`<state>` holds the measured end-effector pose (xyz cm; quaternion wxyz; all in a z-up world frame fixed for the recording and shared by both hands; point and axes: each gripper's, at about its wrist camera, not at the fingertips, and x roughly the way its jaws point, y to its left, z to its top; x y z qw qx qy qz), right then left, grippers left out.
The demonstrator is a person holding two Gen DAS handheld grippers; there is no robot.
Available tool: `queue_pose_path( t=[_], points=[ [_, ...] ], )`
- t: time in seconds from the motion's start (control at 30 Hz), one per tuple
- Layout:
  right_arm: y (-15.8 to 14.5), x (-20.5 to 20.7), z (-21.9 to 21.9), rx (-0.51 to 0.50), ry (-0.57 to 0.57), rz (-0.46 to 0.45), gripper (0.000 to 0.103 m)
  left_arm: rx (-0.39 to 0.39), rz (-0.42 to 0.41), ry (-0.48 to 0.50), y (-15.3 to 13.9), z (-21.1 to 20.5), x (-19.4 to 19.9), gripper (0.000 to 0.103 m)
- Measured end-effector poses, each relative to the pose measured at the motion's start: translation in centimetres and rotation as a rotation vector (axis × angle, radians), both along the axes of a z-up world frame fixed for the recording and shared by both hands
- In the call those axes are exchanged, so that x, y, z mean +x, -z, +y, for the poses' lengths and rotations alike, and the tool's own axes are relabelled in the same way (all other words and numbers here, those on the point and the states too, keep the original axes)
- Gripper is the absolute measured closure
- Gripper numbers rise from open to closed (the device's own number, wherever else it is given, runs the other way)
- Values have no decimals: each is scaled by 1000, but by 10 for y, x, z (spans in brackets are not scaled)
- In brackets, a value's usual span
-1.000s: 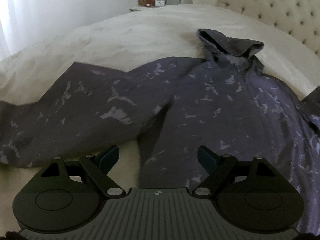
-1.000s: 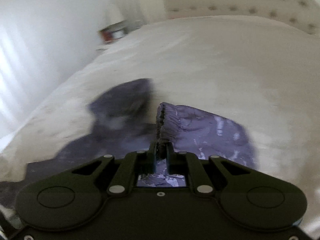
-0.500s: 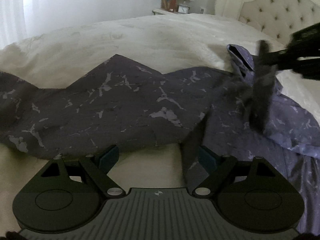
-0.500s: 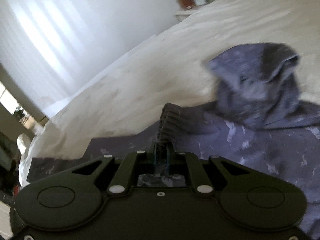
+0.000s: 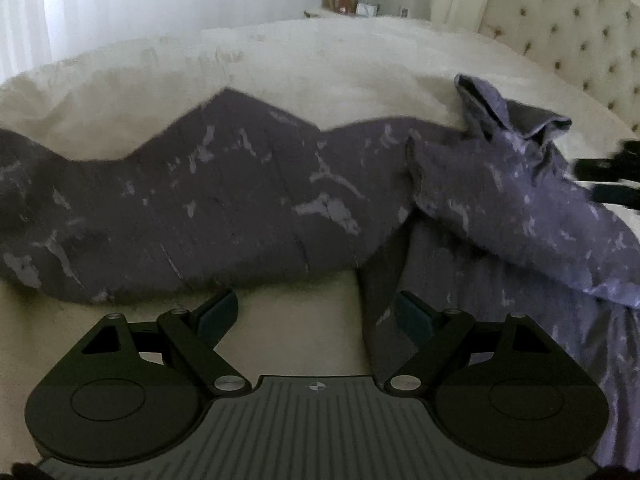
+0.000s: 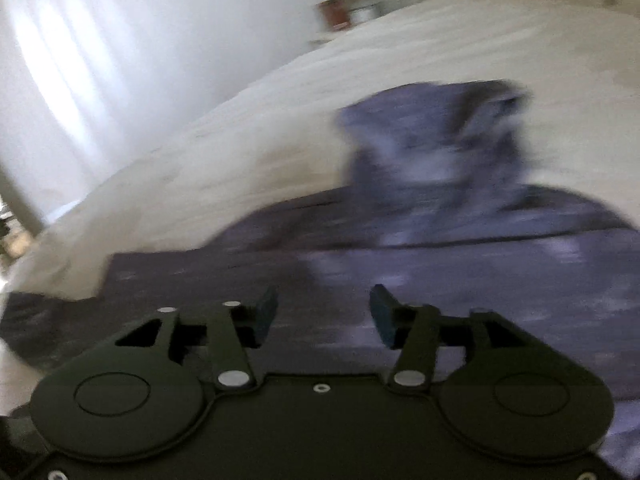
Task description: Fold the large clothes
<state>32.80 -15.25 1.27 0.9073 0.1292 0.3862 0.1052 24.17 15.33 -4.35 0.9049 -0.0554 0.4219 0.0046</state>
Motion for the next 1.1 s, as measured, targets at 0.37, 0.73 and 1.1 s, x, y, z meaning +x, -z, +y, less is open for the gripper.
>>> queue_pose_path(
  t=[0.37, 0.73, 1.1],
  points=[
    [49, -33, -128, -191, 293, 116, 39, 48, 54, 1, 28, -8, 6, 7],
    [61, -51, -112, -193, 213, 70, 21, -28, -31, 0, 31, 7, -5, 1],
    [35, -126, -57, -55, 29, -66, 8, 26, -94, -147, -32, 80, -36, 1]
  ],
)
